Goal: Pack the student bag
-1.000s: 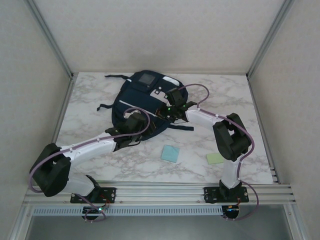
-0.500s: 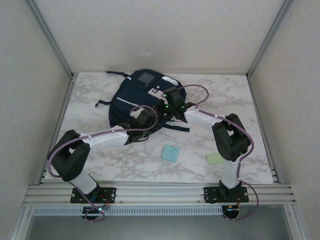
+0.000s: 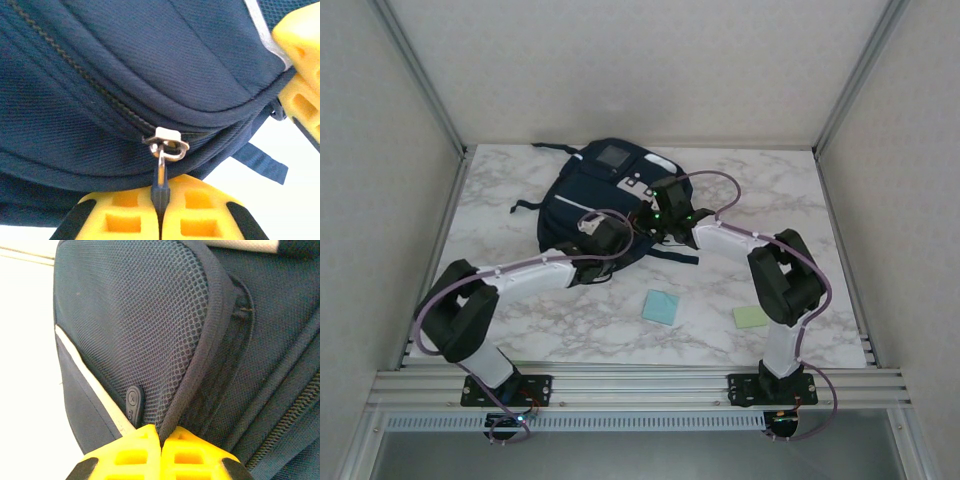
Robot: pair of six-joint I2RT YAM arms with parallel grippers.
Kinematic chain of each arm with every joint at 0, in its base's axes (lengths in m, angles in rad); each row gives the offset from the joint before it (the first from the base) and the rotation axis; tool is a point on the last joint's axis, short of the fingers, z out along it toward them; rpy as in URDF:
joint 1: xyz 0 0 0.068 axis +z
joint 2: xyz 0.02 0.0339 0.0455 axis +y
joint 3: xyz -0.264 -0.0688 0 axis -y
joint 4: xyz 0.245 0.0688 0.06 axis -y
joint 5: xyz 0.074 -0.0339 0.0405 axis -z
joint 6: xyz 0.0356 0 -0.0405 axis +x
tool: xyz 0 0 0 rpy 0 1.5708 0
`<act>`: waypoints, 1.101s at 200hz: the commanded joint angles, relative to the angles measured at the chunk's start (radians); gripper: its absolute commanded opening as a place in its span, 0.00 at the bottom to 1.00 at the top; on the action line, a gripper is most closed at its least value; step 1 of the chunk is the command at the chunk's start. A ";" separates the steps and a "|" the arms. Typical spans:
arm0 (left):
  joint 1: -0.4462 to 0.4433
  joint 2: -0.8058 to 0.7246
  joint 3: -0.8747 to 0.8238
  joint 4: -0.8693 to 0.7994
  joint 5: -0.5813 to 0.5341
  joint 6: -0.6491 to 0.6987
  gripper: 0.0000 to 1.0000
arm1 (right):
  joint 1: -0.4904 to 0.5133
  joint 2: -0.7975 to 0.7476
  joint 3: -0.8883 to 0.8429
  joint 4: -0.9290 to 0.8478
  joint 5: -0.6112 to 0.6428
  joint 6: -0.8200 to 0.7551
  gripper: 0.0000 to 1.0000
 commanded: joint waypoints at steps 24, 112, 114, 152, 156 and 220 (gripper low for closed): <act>0.100 -0.172 -0.071 -0.288 0.090 0.259 0.00 | -0.069 -0.099 -0.012 -0.103 0.081 -0.222 0.00; 0.231 -0.143 0.117 -0.624 0.425 0.659 0.00 | -0.205 -0.067 0.053 -0.231 0.072 -0.343 0.00; 0.231 -0.141 0.119 -0.632 0.434 0.665 0.00 | -0.208 -0.064 0.056 -0.233 0.070 -0.346 0.00; 0.199 -0.094 0.162 -0.654 0.551 0.736 0.00 | -0.238 -0.033 0.149 -0.334 0.108 -0.467 0.00; 0.188 -0.084 0.171 -0.644 0.561 0.737 0.00 | -0.243 -0.030 0.158 -0.342 0.110 -0.473 0.00; 0.026 0.203 0.487 -0.448 0.620 0.660 0.00 | -0.256 -0.145 0.143 -0.466 0.152 -0.423 0.54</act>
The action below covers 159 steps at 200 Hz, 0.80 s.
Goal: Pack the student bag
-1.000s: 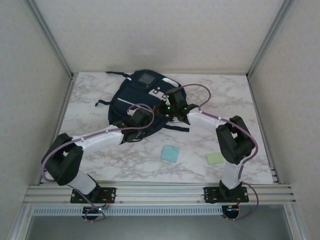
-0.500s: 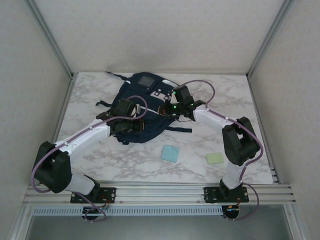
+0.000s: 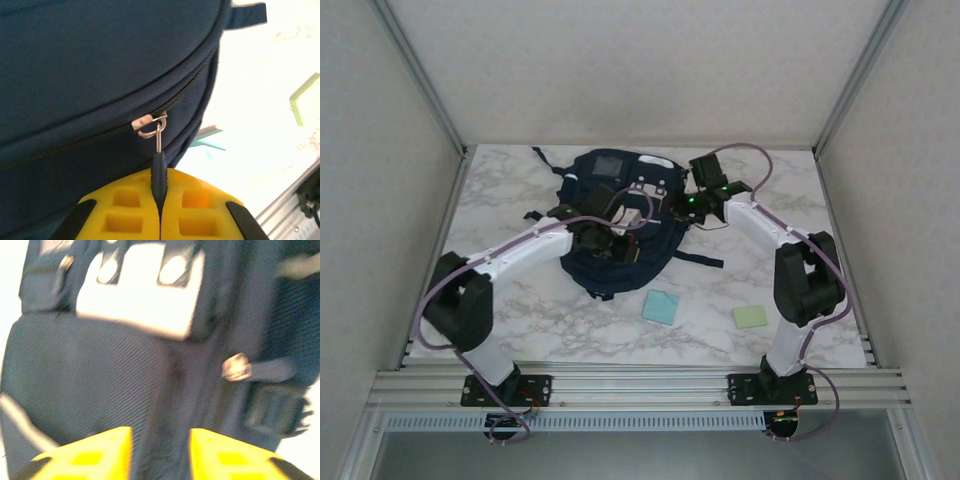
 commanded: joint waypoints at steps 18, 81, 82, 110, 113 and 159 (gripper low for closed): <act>-0.087 0.154 0.205 0.003 0.085 -0.042 0.00 | -0.030 -0.149 -0.061 -0.048 0.150 0.042 0.57; -0.139 0.249 0.315 -0.004 0.104 -0.054 0.00 | -0.033 -0.242 -0.316 0.164 -0.016 0.272 0.55; -0.139 0.248 0.315 -0.004 0.104 -0.054 0.00 | -0.033 -0.241 -0.317 0.168 -0.019 0.275 0.55; -0.140 0.213 0.280 -0.012 0.098 -0.044 0.00 | -0.031 -0.196 -0.375 0.311 -0.125 0.358 0.52; -0.140 0.210 0.276 -0.012 0.098 -0.044 0.00 | -0.028 -0.190 -0.385 0.342 -0.140 0.372 0.51; -0.138 0.190 0.237 -0.025 0.066 -0.034 0.00 | 0.019 -0.126 -0.481 0.630 -0.198 0.524 0.42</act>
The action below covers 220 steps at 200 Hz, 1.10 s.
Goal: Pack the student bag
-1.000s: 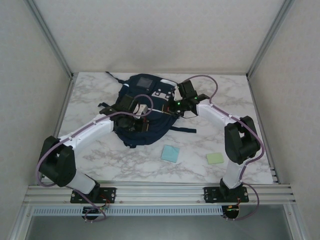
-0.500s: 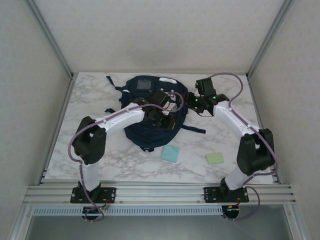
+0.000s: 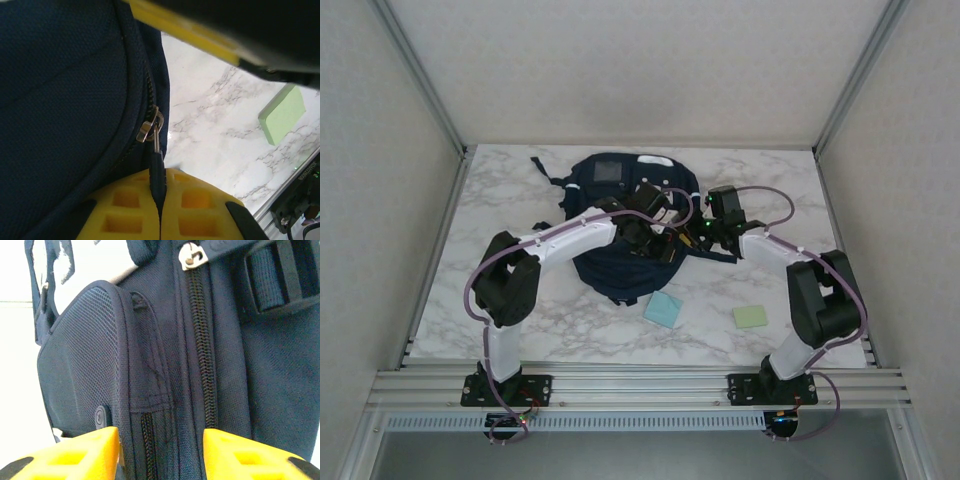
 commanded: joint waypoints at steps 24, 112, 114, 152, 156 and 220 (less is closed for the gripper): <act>-0.018 -0.067 -0.030 -0.016 0.030 0.031 0.00 | 0.047 0.038 -0.033 0.196 -0.048 0.088 0.05; 0.180 -0.250 -0.211 -0.332 -0.132 0.160 0.00 | -0.038 -0.006 0.069 -0.051 0.119 -0.117 0.00; 0.188 -0.255 -0.216 -0.337 -0.137 0.159 0.00 | -0.039 -0.005 0.071 -0.052 0.121 -0.119 0.00; 0.299 -0.346 -0.301 -0.340 -0.343 0.093 0.00 | -0.065 0.019 0.120 -0.083 0.141 -0.161 0.00; 0.308 -0.354 -0.306 -0.334 -0.367 0.084 0.00 | -0.070 0.022 0.127 -0.090 0.144 -0.166 0.00; 0.418 -0.301 -0.229 -0.151 -0.706 0.103 0.00 | -0.088 0.021 0.190 -0.153 0.127 -0.258 0.00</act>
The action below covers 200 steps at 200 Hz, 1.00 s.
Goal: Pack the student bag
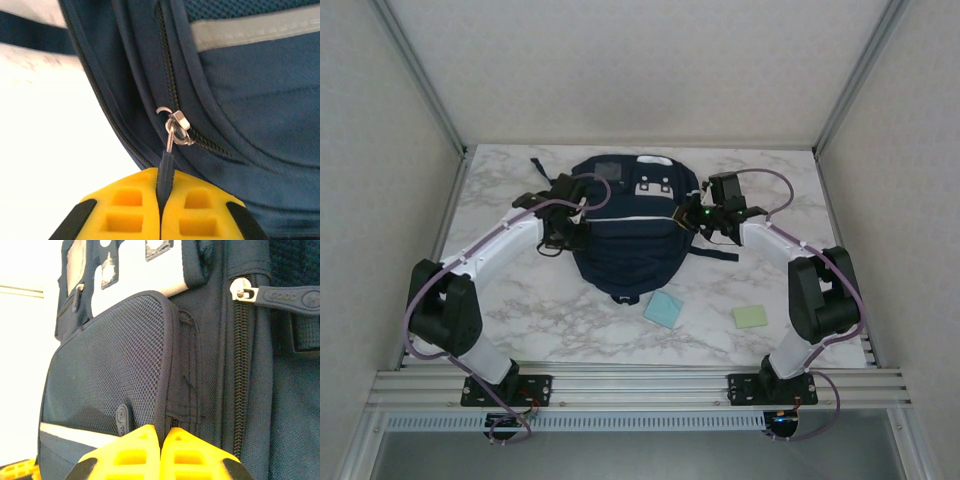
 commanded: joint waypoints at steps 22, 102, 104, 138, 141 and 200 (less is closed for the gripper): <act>0.074 0.130 0.144 0.000 -0.164 0.152 0.00 | -0.060 0.018 0.058 -0.047 0.124 -0.123 0.00; 0.036 0.150 0.162 -0.163 0.417 0.311 0.05 | -0.155 0.211 0.348 -0.189 0.084 -0.416 0.00; 0.033 0.153 0.163 -0.163 0.413 0.313 0.05 | -0.158 0.216 0.357 -0.190 0.080 -0.423 0.00; 0.022 0.235 0.187 -0.151 0.240 0.368 0.05 | -0.188 0.307 0.482 -0.232 0.015 -0.500 0.00; 0.023 0.244 0.188 -0.146 0.215 0.373 0.05 | -0.190 0.311 0.489 -0.235 0.012 -0.504 0.00; 0.076 0.359 0.320 -0.087 -0.080 0.290 0.14 | -0.192 0.310 0.501 -0.206 -0.082 -0.500 0.00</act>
